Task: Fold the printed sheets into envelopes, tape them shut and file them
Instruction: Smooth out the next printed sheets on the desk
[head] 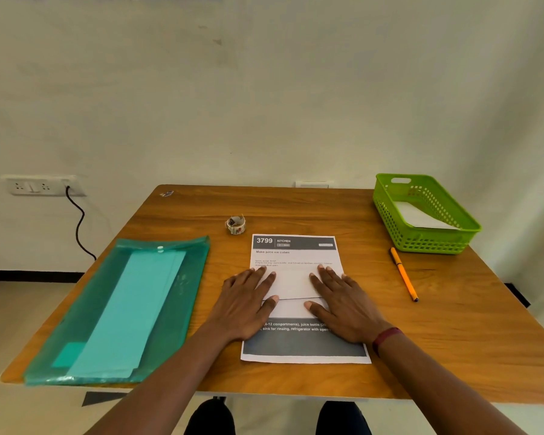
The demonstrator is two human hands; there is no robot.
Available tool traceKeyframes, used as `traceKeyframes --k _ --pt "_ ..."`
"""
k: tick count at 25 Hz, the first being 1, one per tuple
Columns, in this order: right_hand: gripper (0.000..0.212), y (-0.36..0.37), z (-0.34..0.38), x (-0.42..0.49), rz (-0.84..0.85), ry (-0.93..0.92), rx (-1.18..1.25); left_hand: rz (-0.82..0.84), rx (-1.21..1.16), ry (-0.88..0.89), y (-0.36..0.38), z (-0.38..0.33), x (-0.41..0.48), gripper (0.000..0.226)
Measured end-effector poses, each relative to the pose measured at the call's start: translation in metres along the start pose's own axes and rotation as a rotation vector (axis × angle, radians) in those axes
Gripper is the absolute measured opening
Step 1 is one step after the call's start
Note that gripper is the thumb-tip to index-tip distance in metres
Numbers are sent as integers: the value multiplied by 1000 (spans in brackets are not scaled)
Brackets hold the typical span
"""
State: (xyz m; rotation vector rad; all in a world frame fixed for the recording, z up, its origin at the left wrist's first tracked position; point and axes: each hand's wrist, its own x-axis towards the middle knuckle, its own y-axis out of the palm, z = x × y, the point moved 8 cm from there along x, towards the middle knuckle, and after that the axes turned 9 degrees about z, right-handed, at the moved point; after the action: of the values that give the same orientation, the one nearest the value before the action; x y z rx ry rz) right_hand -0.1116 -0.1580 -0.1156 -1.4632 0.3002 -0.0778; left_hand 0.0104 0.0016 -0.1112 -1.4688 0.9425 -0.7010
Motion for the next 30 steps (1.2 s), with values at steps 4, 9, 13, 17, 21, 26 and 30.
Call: traceKeyframes --k 4,9,13,17,21,26,30 --pt "93 1 5 3 3 19 26 26 29 0 2 -5 1 58" --pt "80 -8 19 9 -55 42 13 26 -41 -7 2 -15 2 51" --pt "69 -8 29 13 -43 38 109 -8 -110 -52 -1 -20 6 45" --pt "66 -2 43 19 11 -27 37 -11 -66 -70 1 -24 8 48" --pt "67 2 46 21 57 -44 -22 36 -1 -74 6 -23 10 58" --pt "72 5 43 22 61 -31 -21 46 -7 -153 11 -15 13 65" --pt "84 5 24 19 36 33 29 37 -35 -205 13 -8 13 70"
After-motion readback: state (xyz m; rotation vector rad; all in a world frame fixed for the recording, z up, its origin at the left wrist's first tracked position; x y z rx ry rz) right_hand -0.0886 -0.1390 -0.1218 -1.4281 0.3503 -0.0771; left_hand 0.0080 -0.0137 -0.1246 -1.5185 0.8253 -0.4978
